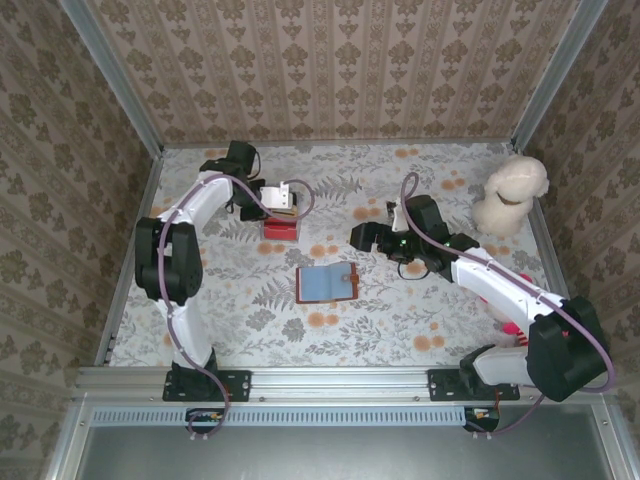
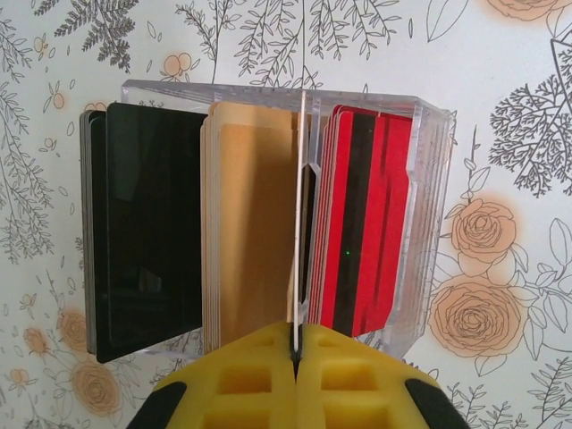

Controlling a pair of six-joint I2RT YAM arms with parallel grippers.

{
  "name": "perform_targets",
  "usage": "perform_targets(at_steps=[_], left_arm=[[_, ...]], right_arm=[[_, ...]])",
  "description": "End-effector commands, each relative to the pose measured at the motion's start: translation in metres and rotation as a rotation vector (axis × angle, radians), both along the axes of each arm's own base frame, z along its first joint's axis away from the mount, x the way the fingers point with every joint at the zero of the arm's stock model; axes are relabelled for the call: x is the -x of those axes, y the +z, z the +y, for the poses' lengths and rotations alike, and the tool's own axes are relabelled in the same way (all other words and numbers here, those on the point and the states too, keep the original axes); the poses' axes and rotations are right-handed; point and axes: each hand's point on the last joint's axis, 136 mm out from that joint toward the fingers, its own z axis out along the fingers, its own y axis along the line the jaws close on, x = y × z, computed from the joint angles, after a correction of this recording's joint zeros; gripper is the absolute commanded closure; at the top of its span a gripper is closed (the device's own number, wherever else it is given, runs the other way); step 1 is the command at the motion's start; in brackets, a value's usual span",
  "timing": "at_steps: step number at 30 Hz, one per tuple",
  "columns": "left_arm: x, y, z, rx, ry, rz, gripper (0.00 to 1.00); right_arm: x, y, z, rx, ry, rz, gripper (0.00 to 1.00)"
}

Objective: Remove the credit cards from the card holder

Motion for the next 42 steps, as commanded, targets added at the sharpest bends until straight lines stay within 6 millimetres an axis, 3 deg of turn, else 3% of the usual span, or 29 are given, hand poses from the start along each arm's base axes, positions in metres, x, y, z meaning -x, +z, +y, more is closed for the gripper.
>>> perform_targets(at_steps=[1, 16, 28, 42], left_arm=[[-0.005, 0.009, -0.005, -0.024, -0.053, -0.038, 1.00], [-0.005, 0.016, -0.019, 0.035, -0.094, 0.014, 0.98], [-0.009, 0.005, -0.008, 0.070, -0.053, 0.045, 0.93], [-0.025, 0.011, -0.009, 0.096, -0.022, -0.008, 0.69]], right_arm=[[-0.008, 0.011, 0.005, -0.010, -0.009, -0.028, 0.00], [-0.006, 0.013, 0.007, 0.000, -0.002, -0.030, 0.00], [-0.007, 0.014, 0.008, -0.005, -0.004, -0.024, 0.00], [-0.007, 0.017, 0.008, -0.011, -0.009, -0.025, 0.00]])
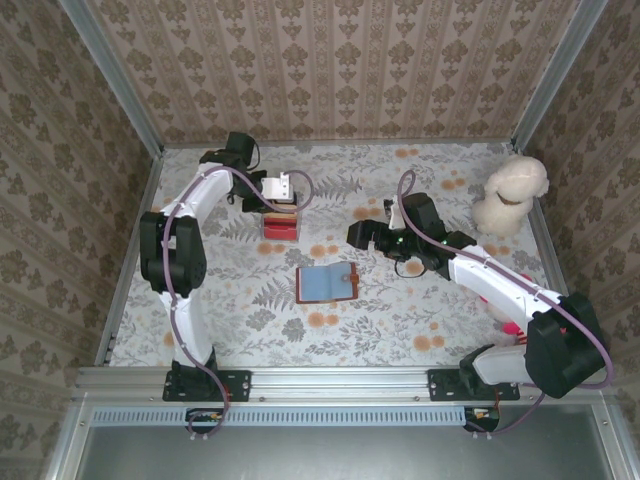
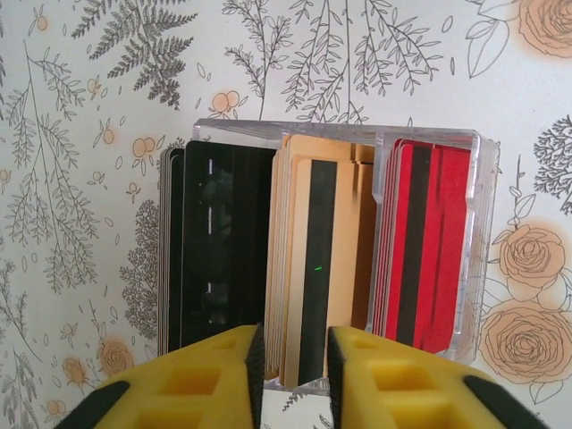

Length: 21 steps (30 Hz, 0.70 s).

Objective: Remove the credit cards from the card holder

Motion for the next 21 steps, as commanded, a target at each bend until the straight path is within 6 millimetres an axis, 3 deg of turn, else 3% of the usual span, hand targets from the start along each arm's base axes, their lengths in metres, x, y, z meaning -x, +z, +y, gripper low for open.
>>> perform_targets(at_steps=[1, 8, 13, 15, 17, 18, 21], left_arm=[[-0.004, 0.004, 0.000, 0.029, 0.008, -0.006, 0.68], [-0.005, 0.048, -0.011, 0.153, 0.087, -0.099, 0.54], [0.003, 0.078, -0.015, 0.247, 0.190, -0.172, 0.49], [0.010, 0.087, -0.016, 0.294, 0.224, -0.196, 0.32], [0.019, 0.090, -0.018, 0.327, 0.233, -0.218, 0.23], [0.022, 0.092, -0.018, 0.341, 0.241, -0.235, 0.01], [0.032, 0.091, -0.016, 0.371, 0.308, -0.246, 0.00]], right_arm=[[-0.003, 0.013, 0.003, -0.013, -0.007, -0.017, 0.00], [-0.001, 0.008, 0.009, 0.041, 0.014, -0.014, 0.00], [0.006, -0.008, 0.024, 0.175, 0.057, -0.008, 0.00], [0.011, -0.020, 0.034, 0.228, 0.086, 0.006, 0.01], [0.016, -0.029, 0.046, 0.252, 0.125, 0.015, 0.03], [0.018, -0.035, 0.052, 0.262, 0.144, 0.025, 0.03], [0.025, -0.048, 0.066, 0.289, 0.183, 0.045, 0.03]])
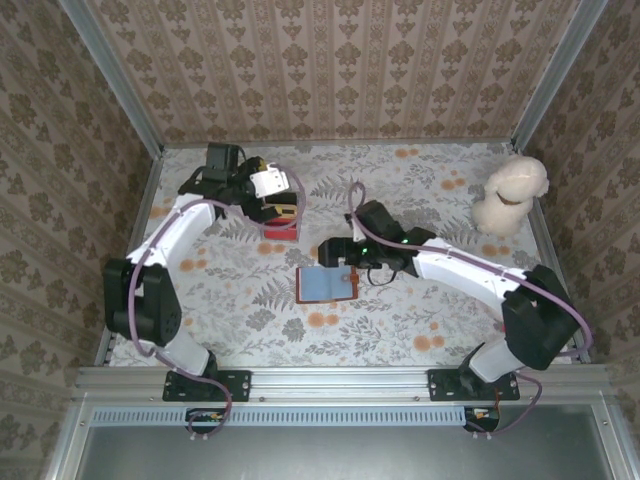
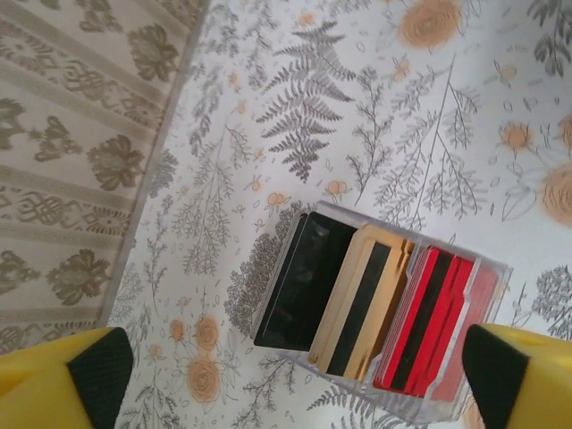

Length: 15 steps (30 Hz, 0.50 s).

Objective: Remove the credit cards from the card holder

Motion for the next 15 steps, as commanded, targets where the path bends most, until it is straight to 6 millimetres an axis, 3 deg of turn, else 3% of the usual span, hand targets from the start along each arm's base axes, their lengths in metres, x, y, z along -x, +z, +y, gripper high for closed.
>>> perform_targets(at_steps=[1, 6, 15], left_arm=[[0.003, 0.008, -0.003, 0.103, 0.093, -0.018, 0.00], [-0.005, 0.014, 0.020, 0.264, 0.406, -0.052, 0.00], [0.016, 0.007, 0.056, 0.595, 0.788, 0.054, 0.00]], right_arm=[[0.004, -0.013, 0.006, 0.082, 0.027, 0.003, 0.03], [0.013, -0.032, 0.023, 0.151, 0.073, 0.013, 0.06], [0.023, -0.060, 0.040, 0.383, 0.137, -0.017, 0.09]])
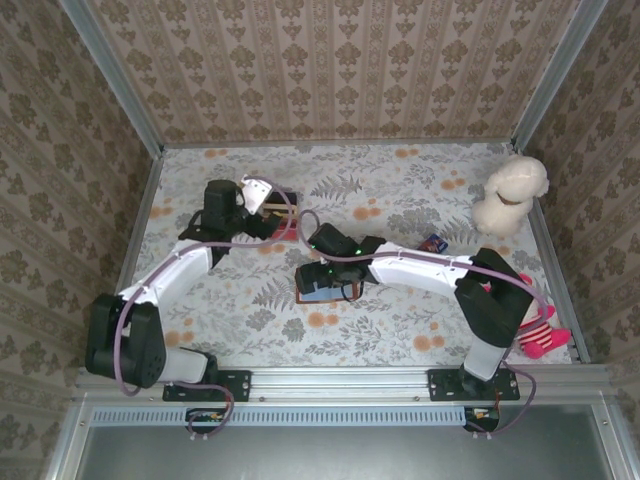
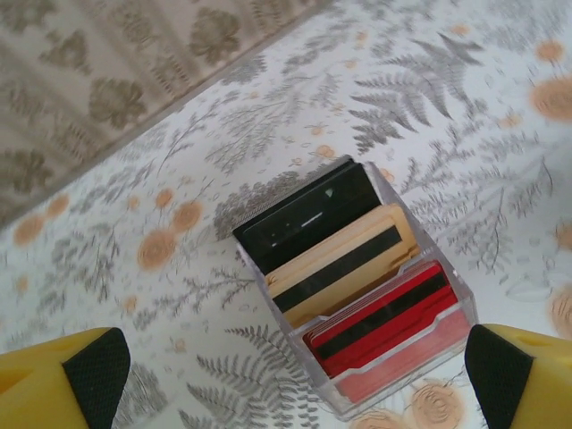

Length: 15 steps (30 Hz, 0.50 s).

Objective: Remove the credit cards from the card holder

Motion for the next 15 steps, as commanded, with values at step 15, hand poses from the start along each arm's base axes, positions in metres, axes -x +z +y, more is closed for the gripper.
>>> perform_targets(at_steps=[15], left_arm=[[0.052, -0.018, 0.089, 0.525, 0.686, 0.246, 0.00]], right_arm=[[-0.016, -0.051, -0.017, 0.350, -0.033, 0.024, 0.02]])
